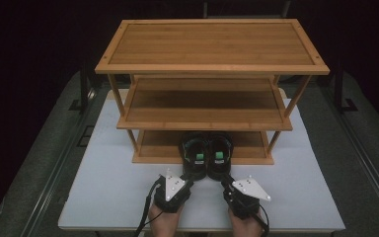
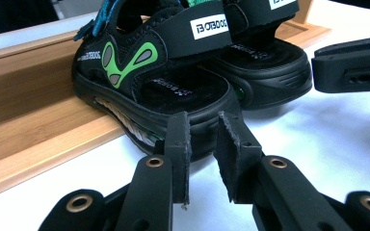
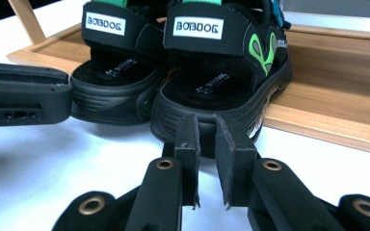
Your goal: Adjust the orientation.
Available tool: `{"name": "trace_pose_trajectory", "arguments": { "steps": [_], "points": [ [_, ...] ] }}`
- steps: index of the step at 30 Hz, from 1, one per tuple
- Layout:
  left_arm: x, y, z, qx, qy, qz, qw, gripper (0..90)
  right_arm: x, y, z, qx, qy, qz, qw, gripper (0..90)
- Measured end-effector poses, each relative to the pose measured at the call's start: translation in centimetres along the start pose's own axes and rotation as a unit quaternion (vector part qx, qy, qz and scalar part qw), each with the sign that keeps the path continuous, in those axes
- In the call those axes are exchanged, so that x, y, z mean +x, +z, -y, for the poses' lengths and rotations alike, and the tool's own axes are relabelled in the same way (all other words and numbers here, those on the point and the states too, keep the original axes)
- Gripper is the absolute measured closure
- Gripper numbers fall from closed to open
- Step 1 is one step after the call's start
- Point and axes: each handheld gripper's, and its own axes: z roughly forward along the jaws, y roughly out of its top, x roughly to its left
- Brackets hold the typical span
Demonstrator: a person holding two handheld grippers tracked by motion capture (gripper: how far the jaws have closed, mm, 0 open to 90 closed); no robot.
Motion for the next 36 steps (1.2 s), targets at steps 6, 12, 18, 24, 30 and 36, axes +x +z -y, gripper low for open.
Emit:
{"name": "trace_pose_trajectory", "arguments": {
  "steps": [6,12,18,24,30,36],
  "points": [
    [0.1,0.1,-0.2,0.001,-0.001,-0.005,1.0,73.0,0.1,0.3,0.0,0.004,0.006,0.008,0.9999,77.4],
    [0.2,0.5,-0.3,0.006,-0.002,-0.014,0.9999,72.9,0.3,0.6,-0.2,0.008,0.003,0.015,0.9999,76.7],
    [0.7,1.0,-0.5,0.007,-0.001,-0.019,0.9998,72.8,0.2,1.1,-0.6,0.013,-0.002,0.016,0.9998,75.7],
    [0.8,1.4,-0.7,0.007,0.0,-0.021,0.9997,72.7,0.1,1.6,-0.9,0.016,-0.005,0.021,0.9996,75.6],
    [1.1,2.0,-1.0,0.011,0.006,-0.024,0.9996,72.6,-0.1,2.1,-1.2,0.017,-0.006,0.026,0.9995,75.3],
    [1.2,2.3,-1.1,0.012,0.007,-0.027,0.9995,72.6,-0.2,2.4,-1.4,0.017,-0.004,0.026,0.9995,75.3]
  ]
}}
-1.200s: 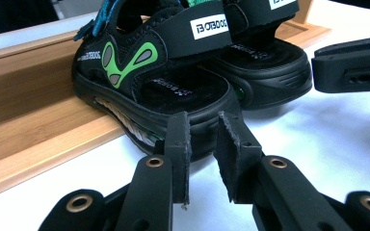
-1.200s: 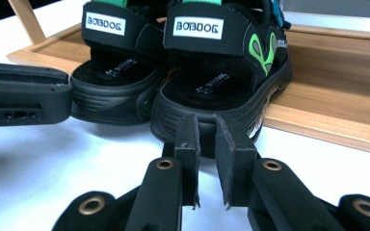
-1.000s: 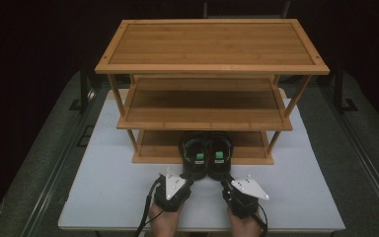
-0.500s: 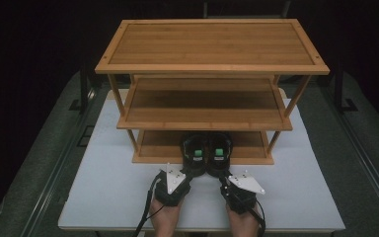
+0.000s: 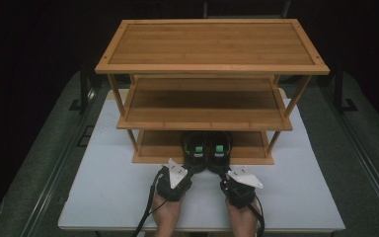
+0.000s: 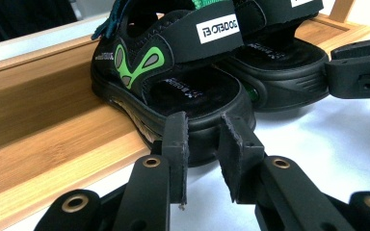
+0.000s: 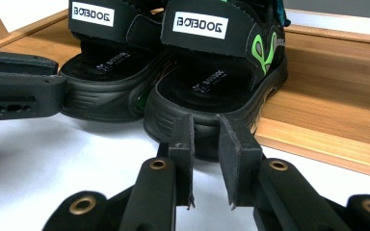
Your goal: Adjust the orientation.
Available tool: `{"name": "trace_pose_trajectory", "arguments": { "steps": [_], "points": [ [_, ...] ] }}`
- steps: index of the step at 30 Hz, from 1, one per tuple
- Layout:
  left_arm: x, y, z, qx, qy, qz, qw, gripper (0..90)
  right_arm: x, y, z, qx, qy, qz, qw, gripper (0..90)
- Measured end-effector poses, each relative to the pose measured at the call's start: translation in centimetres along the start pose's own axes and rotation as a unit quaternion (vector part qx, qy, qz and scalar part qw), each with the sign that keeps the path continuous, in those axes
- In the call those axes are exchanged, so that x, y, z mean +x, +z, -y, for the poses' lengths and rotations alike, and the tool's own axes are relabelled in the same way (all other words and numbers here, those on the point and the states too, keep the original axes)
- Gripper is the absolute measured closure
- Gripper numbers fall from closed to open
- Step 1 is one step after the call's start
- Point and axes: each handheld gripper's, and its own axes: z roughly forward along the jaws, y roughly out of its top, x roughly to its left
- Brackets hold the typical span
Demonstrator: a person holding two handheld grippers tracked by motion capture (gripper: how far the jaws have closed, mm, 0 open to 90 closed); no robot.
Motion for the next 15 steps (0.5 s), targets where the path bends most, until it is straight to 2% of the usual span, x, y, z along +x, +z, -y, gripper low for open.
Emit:
{"name": "trace_pose_trajectory", "arguments": {
  "steps": [15],
  "points": [
    [0.29,0.45,-0.34,0.005,0.002,0.0,1.0,72.4,-0.02,0.51,-0.51,-0.002,0.002,0.002,1.0,74.7]
  ]
}}
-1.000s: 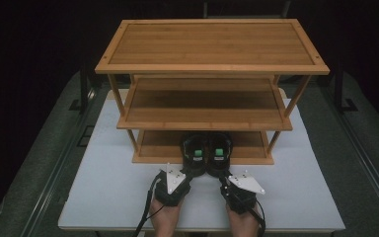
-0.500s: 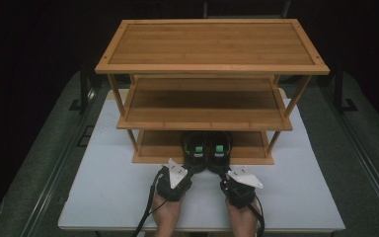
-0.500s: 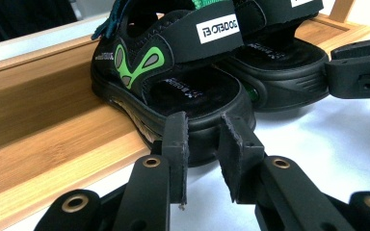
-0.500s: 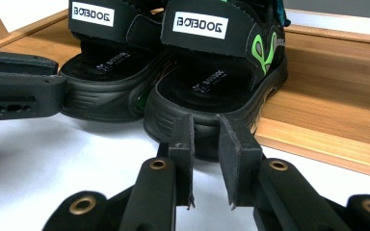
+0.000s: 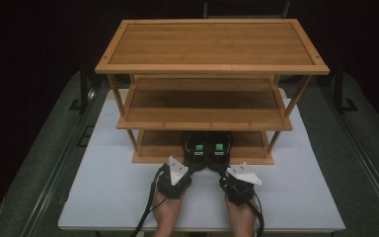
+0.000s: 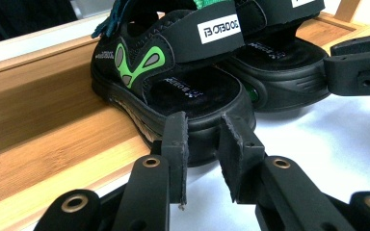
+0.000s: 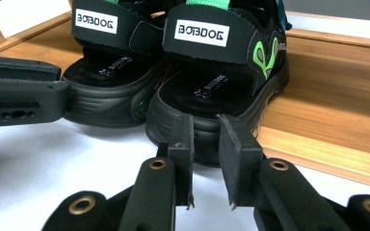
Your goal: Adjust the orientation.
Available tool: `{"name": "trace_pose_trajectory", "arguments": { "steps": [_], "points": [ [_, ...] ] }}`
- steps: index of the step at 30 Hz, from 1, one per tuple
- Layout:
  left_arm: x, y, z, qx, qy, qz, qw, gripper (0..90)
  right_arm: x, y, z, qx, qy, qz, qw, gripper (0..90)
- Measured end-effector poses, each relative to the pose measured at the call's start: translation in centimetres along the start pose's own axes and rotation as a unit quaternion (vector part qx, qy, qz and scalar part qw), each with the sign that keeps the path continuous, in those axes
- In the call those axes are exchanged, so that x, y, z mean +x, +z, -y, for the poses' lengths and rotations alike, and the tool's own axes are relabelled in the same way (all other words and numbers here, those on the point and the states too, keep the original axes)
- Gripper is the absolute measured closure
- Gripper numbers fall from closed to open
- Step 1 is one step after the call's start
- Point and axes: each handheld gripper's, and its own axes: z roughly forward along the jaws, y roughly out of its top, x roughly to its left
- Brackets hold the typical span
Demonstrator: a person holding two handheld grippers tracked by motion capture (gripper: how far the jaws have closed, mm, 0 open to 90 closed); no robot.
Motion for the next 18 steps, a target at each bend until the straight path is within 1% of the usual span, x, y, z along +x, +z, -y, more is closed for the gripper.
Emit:
{"name": "trace_pose_trajectory", "arguments": {
  "steps": [15,18],
  "points": [
    [0.2,0.2,-0.1,0.0,-0.007,0.002,1.0,72.4,0.05,0.22,-0.21,-0.004,0.002,0.002,1.0,73.6],
    [0.2,0.22,-0.09,0.0,-0.006,0.002,1.0,72.4,0.01,0.23,-0.3,-0.005,0.004,0.001,1.0,73.5]
  ]
}}
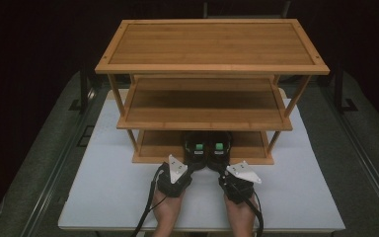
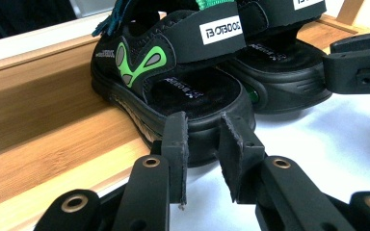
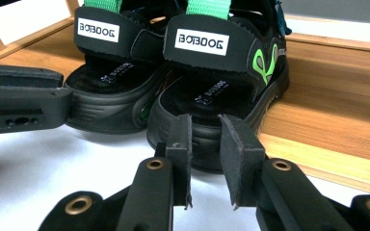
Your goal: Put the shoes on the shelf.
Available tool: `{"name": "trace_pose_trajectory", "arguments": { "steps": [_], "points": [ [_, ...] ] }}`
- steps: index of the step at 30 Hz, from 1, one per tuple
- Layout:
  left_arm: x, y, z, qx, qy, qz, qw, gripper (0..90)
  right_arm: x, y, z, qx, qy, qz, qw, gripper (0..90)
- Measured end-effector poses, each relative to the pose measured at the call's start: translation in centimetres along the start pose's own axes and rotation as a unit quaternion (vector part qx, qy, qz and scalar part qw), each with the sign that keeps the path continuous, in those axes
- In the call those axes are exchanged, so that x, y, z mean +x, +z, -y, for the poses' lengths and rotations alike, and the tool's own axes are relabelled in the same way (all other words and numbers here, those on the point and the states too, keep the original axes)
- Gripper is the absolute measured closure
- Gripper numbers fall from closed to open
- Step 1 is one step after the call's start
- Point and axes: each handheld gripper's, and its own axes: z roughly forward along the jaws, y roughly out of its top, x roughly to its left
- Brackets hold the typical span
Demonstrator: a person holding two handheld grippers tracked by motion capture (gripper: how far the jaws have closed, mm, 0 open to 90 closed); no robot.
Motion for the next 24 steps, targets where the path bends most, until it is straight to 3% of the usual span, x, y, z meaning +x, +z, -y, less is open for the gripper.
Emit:
{"name": "trace_pose_trajectory", "arguments": {
  "steps": [24],
  "points": [
    [0.43,0.66,-0.53,0.003,0.001,-0.009,1.0,72.5,0.15,0.55,-0.76,-0.004,-0.006,0.003,1.0,73.6]
  ]
}}
